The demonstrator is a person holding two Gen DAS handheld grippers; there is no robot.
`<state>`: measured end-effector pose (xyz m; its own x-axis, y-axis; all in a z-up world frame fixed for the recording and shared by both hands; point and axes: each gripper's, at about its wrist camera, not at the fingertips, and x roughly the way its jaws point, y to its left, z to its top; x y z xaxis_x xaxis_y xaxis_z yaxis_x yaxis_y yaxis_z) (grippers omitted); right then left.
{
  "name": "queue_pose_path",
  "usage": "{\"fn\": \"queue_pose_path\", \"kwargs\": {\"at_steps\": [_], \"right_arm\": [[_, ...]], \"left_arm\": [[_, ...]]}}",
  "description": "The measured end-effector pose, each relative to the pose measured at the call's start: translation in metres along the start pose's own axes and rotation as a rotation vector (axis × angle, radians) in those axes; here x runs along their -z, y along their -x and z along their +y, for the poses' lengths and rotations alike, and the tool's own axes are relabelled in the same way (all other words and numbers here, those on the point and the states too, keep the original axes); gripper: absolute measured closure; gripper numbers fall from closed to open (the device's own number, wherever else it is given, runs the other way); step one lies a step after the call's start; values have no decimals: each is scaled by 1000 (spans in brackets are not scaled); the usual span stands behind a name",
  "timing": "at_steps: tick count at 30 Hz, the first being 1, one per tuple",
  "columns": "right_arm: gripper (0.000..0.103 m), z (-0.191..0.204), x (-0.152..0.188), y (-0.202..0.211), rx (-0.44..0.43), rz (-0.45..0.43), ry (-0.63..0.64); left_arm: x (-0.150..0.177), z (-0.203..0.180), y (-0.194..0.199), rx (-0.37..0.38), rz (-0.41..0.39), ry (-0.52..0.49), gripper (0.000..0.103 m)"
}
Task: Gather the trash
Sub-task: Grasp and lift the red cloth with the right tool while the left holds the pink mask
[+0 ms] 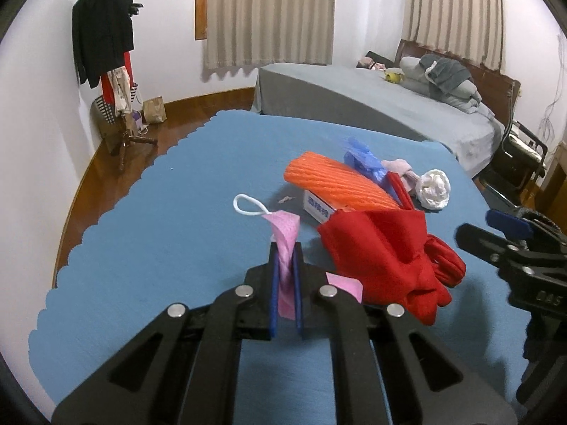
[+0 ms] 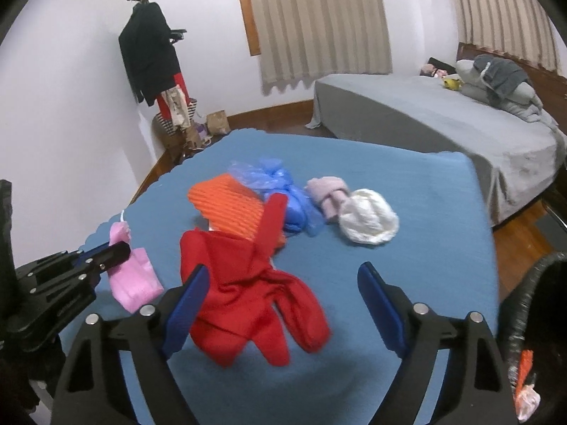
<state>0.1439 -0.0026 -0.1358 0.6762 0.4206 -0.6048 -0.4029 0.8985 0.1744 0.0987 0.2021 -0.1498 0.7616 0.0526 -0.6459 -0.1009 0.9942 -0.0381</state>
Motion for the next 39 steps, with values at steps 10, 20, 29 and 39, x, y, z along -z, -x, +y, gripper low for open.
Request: {"fn": "queue_pose_path", "kwargs": {"at_steps": [10, 20, 29, 39], "right_arm": [[45, 16, -7, -47, -36, 95, 14], [92, 3, -8, -25, -146, 89, -8], [96, -12, -8, 21, -149, 29, -16], [96, -39, -24, 62, -100, -49, -71]], "left_arm": [[-2, 10, -2, -7, -7, 11, 97], [-3, 8, 1, 11, -7, 11, 97], [-3, -7, 11, 48, -19, -18, 97], [-6, -28, 20, 93, -34, -54, 97]]}}
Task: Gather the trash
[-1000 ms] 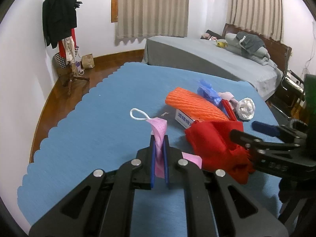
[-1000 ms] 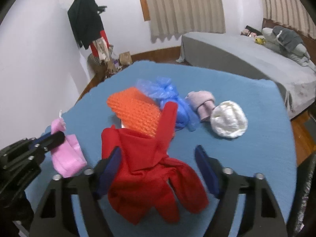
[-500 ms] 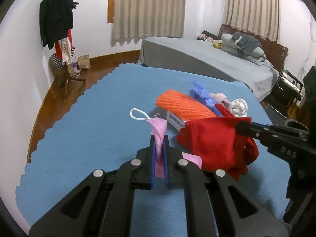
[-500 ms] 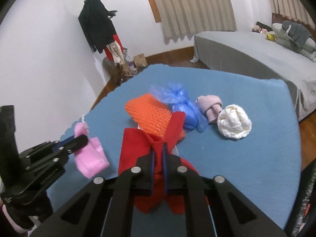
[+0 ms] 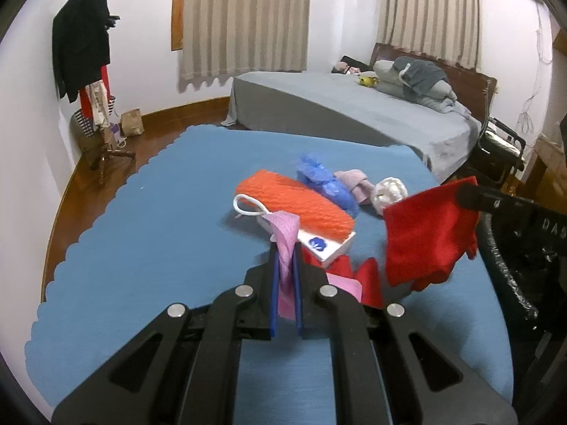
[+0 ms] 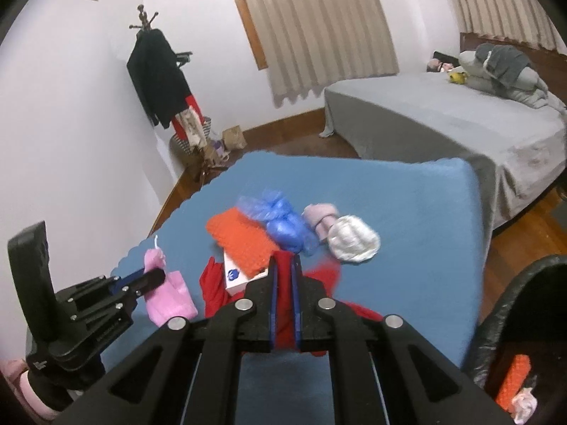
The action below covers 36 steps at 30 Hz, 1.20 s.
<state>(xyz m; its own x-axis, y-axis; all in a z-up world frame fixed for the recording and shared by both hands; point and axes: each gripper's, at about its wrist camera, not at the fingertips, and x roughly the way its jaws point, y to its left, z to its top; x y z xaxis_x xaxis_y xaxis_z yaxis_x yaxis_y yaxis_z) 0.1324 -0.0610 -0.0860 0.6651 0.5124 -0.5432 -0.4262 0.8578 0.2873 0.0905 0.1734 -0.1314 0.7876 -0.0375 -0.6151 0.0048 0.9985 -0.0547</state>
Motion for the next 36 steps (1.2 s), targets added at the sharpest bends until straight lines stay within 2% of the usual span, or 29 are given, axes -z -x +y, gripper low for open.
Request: {"fn": "queue_pose_path", "kwargs": {"at_steps": [6, 11, 21, 24, 26, 28, 29, 31, 33, 34, 36], "right_arm": [[96, -8, -3, 14, 11, -29, -15], [96, -16, 6, 11, 20, -10, -27], [95, -29, 51, -27, 27, 141, -61], [87, -29, 59, -32, 30, 172, -55], [69, -28, 64, -36, 59, 185, -48], [60, -30, 66, -38, 85, 192, -49], [51, -31, 67, -39, 97, 192, -53], [40, -32, 68, -41, 119, 190, -56], [38, -34, 69, -46, 122, 199, -56], [34, -34, 70, -51, 125, 213, -56], [33, -32, 72, -58, 122, 229, -52]], "left_arm": [[-6, -13, 4, 29, -15, -20, 97], [-5, -28, 1, 48, -10, -39, 97], [17, -33, -15, 44, 54, -63, 97], [19, -28, -18, 41, 65, -54, 97], [20, -27, -18, 39, 66, -52, 97], [20, -26, -18, 38, 66, -52, 97], [20, -25, -18, 36, 65, -53, 97], [21, -23, -17, 34, 66, -51, 97], [22, -22, -18, 33, 68, -47, 97], [21, -23, -18, 32, 69, -46, 97], [21, -23, -19, 31, 70, -45, 97]]}}
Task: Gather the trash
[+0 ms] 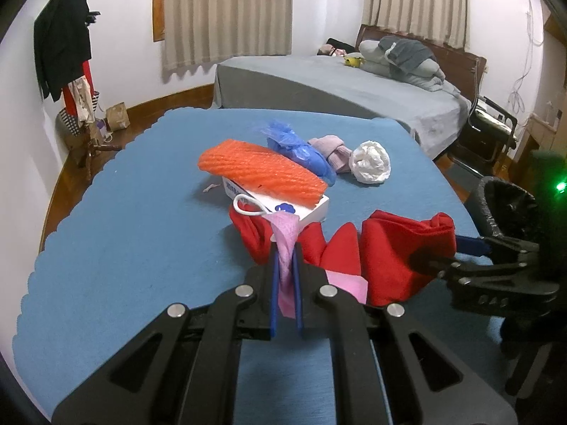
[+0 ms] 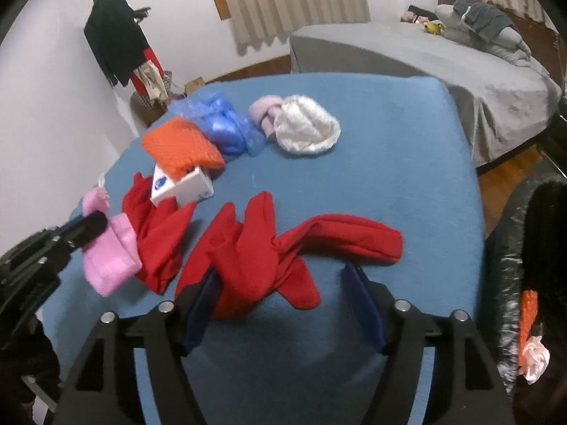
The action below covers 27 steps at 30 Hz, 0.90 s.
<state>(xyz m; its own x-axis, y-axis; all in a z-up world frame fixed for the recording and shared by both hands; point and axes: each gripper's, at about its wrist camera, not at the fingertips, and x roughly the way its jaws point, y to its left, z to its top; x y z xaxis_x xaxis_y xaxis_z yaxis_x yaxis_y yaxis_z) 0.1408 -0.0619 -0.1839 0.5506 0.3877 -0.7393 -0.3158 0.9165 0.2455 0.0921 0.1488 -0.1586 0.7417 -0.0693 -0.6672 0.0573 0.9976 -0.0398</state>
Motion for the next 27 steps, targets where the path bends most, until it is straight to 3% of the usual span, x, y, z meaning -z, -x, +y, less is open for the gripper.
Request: {"fn": "queue_pose_path", "kwargs": {"at_steps": [1, 2, 5, 7, 16, 27], "right_arm": [[37, 3, 0, -3, -1, 6, 12], [51, 6, 0, -4, -13, 5, 26], [75, 9, -2, -5, -72, 26, 27], [81, 11, -4, 1, -102, 21, 33], [84, 9, -22, 60, -119, -105, 39], [84, -17, -32, 125, -62, -225, 20]], "left_arm": [[0, 0, 0, -1, -1, -1, 97], [0, 0, 0, -2, -2, -2, 97], [0, 1, 0, -4, -2, 0, 97], [-1, 1, 1, -5, -5, 0, 97], [-15, -14, 17, 24, -49, -23, 97], [-43, -58, 34, 106, -123, -75, 97]]}}
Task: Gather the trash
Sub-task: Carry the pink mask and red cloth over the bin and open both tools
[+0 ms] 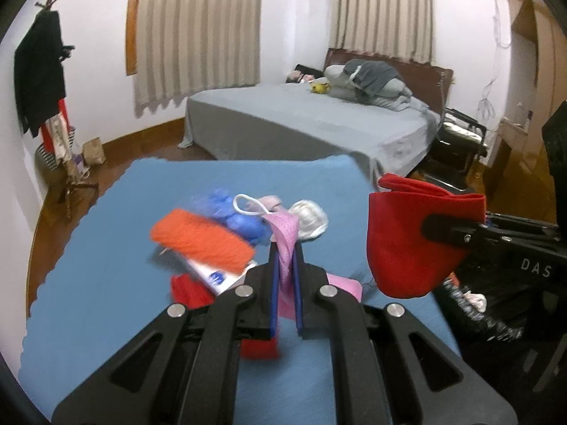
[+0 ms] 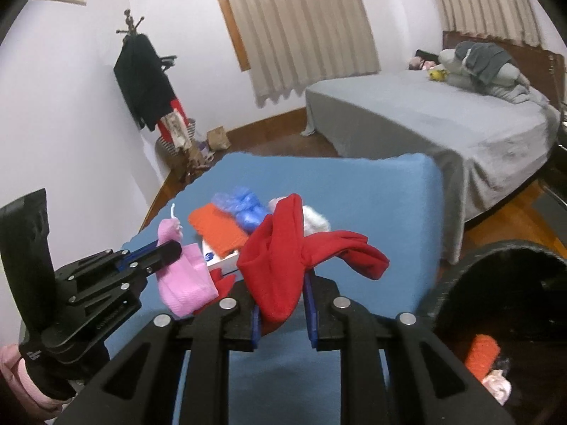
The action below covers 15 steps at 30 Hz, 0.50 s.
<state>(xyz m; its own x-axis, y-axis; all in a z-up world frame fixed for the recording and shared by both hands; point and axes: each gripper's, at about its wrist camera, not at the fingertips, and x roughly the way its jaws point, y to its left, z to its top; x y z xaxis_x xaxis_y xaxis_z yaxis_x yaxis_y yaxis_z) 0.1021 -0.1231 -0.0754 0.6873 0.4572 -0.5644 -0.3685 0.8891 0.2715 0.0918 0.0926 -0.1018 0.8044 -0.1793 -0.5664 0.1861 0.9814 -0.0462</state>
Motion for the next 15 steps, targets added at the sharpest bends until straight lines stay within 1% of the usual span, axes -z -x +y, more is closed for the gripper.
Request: {"fn": "queue_pose_path", "kwargs": {"at_steps": [6, 9, 15], "right_arm": [[84, -27, -4, 30, 83, -40, -18], [84, -47, -2, 47, 136, -57, -41], [84, -86, 9, 74, 231, -51, -78]], "left_arm": [[-13, -36, -2, 69, -22, -36, 97], [-18, -59, -5, 115, -30, -66, 97], [-21, -106, -14, 197, -31, -121, 97]]}}
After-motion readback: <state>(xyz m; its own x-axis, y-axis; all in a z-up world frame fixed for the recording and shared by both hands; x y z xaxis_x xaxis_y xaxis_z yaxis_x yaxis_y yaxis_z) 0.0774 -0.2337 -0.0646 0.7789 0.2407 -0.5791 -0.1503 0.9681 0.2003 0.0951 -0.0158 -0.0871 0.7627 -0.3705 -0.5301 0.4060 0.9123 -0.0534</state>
